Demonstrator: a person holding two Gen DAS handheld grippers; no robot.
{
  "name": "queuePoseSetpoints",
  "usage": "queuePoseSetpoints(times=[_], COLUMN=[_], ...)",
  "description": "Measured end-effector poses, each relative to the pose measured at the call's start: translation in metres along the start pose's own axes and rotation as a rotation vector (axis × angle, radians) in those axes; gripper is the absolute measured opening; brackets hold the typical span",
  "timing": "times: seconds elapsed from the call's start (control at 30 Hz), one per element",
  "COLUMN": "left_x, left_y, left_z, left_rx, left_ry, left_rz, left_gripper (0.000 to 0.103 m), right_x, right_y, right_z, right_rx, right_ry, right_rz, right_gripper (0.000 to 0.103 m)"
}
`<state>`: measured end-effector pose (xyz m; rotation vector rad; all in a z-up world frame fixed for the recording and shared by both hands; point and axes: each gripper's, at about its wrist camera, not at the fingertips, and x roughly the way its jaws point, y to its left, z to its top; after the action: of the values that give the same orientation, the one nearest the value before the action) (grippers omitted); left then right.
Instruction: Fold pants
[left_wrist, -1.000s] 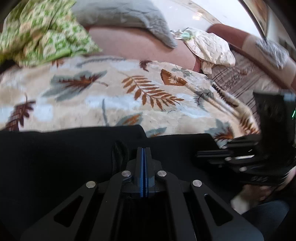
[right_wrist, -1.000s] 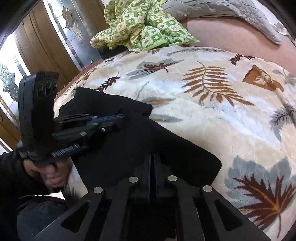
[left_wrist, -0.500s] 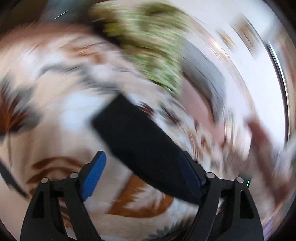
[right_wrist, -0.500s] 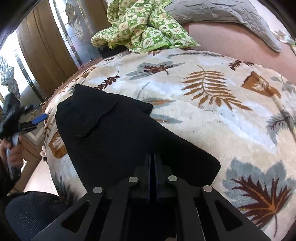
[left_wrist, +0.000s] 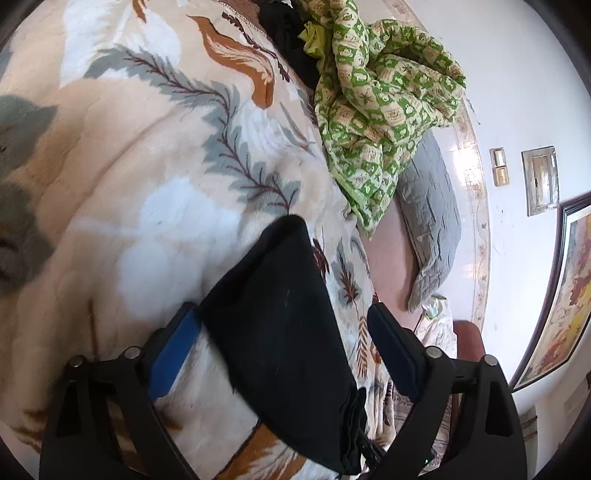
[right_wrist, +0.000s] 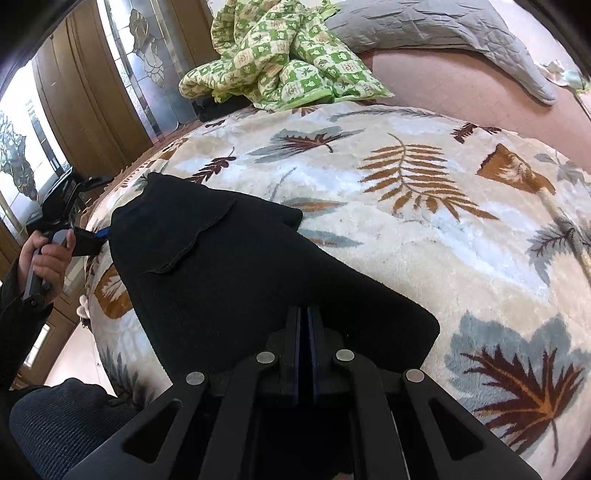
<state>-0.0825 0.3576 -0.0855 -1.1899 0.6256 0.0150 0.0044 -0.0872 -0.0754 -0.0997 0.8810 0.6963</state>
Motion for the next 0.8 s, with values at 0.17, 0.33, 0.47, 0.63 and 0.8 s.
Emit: queuePoseSetpoints(times=[0.17, 0.33, 0.47, 0.63, 0.8], left_x=[-0.003, 0.001, 0.0, 0.002, 0.001], left_y=[-0.005, -0.008, -0.004, 0.009, 0.015], left_z=[-0.01, -0.011, -0.009, -0.012, -0.017], left_rx=[0.046, 0.044, 0.034, 0.037, 0.1], left_ry=[0.006, 0.025, 0.009, -0.011, -0.042], left_rz=[-0.038, -0.074, -0.058, 0.008, 0.03], left_gripper=[0.095, 0.089, 0.07, 0.029, 0.01], right_x=[-0.001, -0.001, -0.001, -0.001, -0.001], right_y=[0.002, 0.003, 0.005, 0.006, 0.005], right_z=[0.0, 0.0, 0.0, -0.001, 0.0], right_rx=[-0.006, -0.017, -0.033, -0.035, -0.035], right_ry=[-0.001, 0.0, -0.001, -0.001, -0.002], right_rz=[-0.009, -0.016, -0.027, -0.029, -0.029], right_gripper=[0.004, 0.004, 0.004, 0.004, 0.004])
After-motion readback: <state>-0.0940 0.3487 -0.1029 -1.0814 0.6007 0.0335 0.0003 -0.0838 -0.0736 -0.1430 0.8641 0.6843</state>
